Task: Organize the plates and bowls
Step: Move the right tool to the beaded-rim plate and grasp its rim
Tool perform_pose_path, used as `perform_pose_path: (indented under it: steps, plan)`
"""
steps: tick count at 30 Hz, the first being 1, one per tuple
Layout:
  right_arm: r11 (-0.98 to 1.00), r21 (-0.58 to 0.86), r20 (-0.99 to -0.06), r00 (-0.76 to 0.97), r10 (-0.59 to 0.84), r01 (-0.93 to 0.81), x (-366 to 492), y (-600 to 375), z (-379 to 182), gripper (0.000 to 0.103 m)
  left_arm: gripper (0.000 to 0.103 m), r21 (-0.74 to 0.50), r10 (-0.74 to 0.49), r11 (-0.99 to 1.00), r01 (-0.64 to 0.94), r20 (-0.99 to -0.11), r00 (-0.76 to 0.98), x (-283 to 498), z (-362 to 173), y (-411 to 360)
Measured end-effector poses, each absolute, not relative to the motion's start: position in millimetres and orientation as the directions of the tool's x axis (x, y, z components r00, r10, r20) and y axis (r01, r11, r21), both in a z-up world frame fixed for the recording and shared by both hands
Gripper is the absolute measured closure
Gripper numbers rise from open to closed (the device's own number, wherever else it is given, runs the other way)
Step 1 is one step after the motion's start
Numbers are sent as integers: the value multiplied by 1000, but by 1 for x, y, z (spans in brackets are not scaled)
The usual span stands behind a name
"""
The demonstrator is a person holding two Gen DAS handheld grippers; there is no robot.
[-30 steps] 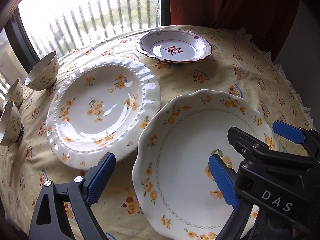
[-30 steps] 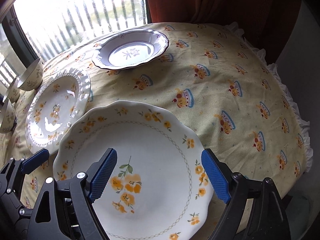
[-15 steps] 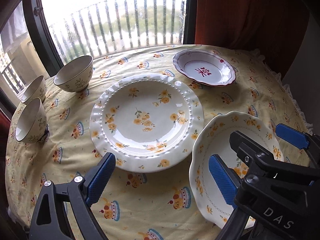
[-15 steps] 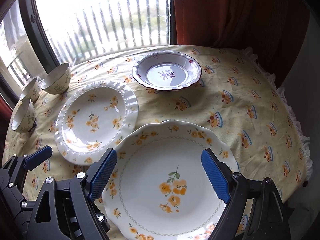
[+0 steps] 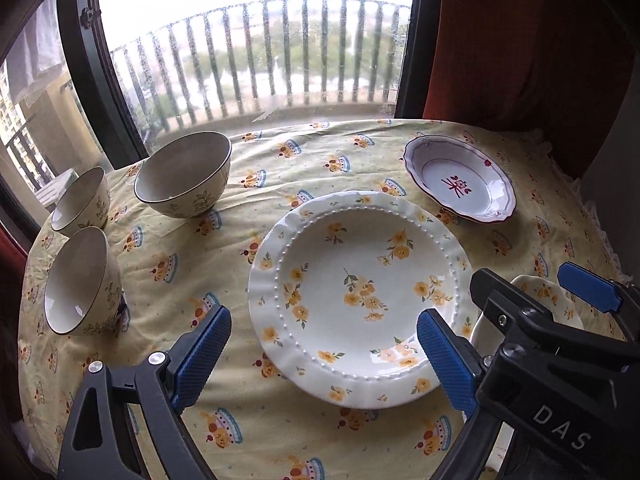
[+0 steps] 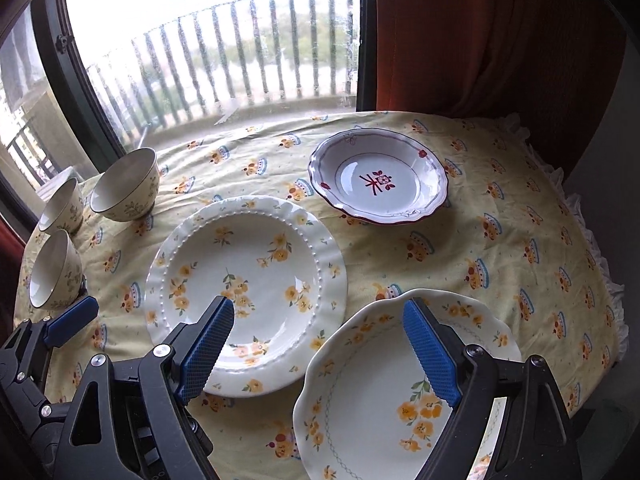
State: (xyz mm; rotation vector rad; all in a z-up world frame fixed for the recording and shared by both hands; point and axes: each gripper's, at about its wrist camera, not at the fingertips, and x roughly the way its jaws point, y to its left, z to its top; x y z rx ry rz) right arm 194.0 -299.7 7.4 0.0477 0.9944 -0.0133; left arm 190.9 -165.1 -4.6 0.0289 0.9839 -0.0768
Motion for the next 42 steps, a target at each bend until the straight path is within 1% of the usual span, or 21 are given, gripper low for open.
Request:
perform_pose_path:
  steps: [5,9,13,18,21,23,28,32,37,40,42]
  plan:
    - [999,-7,-846,533,-35,53,222,-295,0,14,8,-20,-40,999,43,-843,537,220,-19,-162]
    - [1000,0,-848,529,-15,29,244,-295,-11,14,8,7,9,1000,-6,-848,530,236,-30,-160]
    - [1000,10,-867,499,19,-21,265,-293,-29,14,8,9,41,998,-67,-870,491,248,-48,-156]
    - [998,44,-887,457,60,-46,284,-294,-55,14,9,44,94,992,-119,-886,454,255,-66,-156]
    - [999,19,-900,435,33,-35,287,-296,-68,15,14,39,85,992,-117,-901,426,256,-74,-158]
    - [999,25,-906,422,38,-37,288,-297,-74,15,15,59,101,992,-108,-894,437,254,-76,-161]
    - [997,66,-920,383,80,-50,288,-296,-86,24,17,86,117,992,-90,-896,428,257,-81,-165]
    - [999,38,-918,392,50,-38,286,-290,-89,25,19,95,123,992,-86,-897,425,258,-82,-165]
    - [1000,15,-922,388,20,-16,287,-288,-89,24,22,77,103,994,-78,-898,429,259,-81,-160]
    - [1000,8,-928,373,-2,25,287,-282,-89,24,22,74,96,995,-68,-898,429,259,-81,-151]
    - [1000,13,-928,373,4,21,285,-275,-88,24,22,70,92,995,-66,-899,429,257,-81,-142]
